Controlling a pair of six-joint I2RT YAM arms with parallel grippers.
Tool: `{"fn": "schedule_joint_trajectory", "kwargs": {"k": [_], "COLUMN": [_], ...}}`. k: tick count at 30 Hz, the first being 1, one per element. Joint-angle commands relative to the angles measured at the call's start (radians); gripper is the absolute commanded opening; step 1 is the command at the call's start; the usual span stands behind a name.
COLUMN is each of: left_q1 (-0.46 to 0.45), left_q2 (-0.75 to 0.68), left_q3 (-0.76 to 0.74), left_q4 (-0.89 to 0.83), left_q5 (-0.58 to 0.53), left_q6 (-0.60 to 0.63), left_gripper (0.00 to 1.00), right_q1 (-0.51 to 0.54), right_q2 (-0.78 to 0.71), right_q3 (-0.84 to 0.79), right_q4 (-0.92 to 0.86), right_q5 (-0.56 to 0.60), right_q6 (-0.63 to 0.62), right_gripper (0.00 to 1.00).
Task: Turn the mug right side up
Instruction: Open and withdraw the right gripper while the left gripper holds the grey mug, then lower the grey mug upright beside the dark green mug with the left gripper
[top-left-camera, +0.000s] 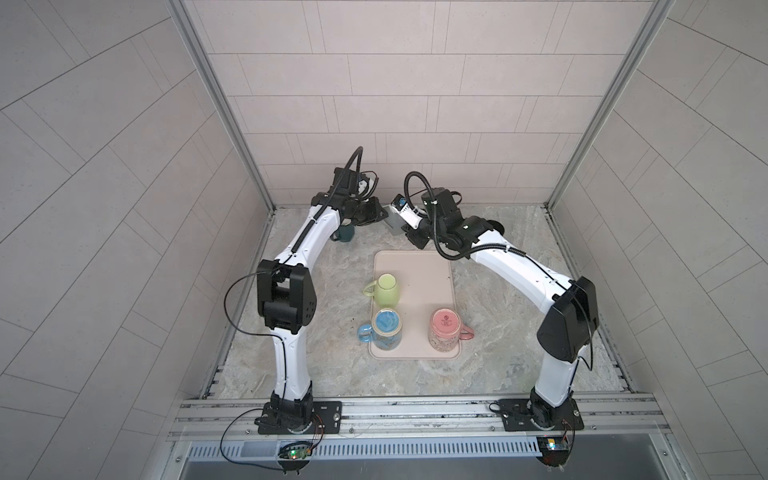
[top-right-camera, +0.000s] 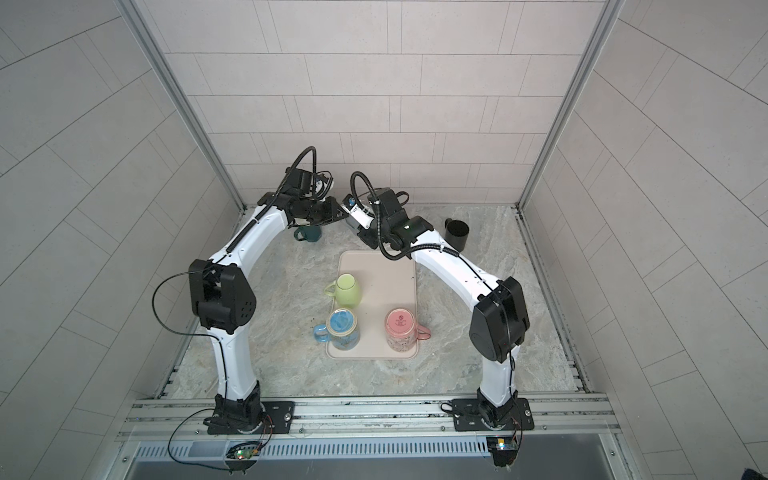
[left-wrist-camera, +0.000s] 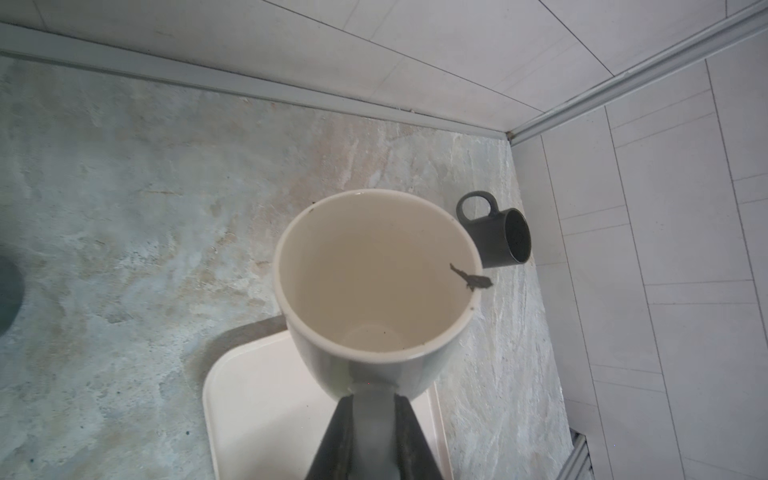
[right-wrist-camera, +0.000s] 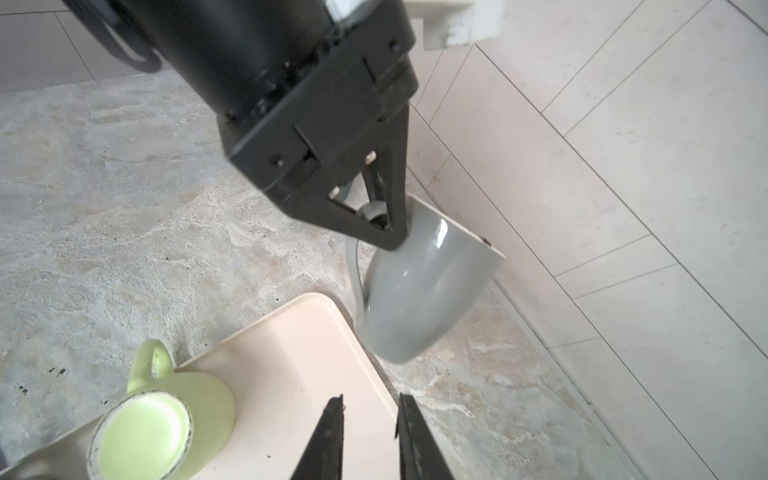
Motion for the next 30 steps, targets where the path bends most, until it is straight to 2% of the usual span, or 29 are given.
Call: {"fn": "schedule_joint_trajectory", "kwargs": {"k": [1, 6, 16, 23, 30], "left_q1": [0.007, 0.005, 0.003, -0.001, -0.020], "left_q2": [0.006, 0.004, -0.006, -0.029, -0.033], "left_q3": [0.034, -0.032, -0.201, -0.338, -0.423], "left_q4": [0.090, 0.162, 0.404, 0.602, 0.688], "left_q5": [-0.066, -0.175, -0.299, -0.332, -0.357], "left_q6": [0.025, 0.058, 0.067, 0.073, 0.139], "left_gripper": [0.00, 0.00, 0.00, 0.00, 0.00], "right_q1": [0.000, 0.001, -0.003, -0.002, -0.007], "right_q2": [-0.092, -0.177, -0.243, -0.258, -0.267], "right_q3": [-0.041, -0.125, -0.203, -0.236, -0.253], "right_q4": [0.028, 0.061, 0.076, 0.096, 0.108], "right_q5": [0.042, 0.056, 0.066, 0.069, 0.071], "right_q6": [0.031, 0.062, 0.095, 0.111, 0.113], "right_gripper": [0.24, 0.24, 0.24, 0.24, 0.24]}}
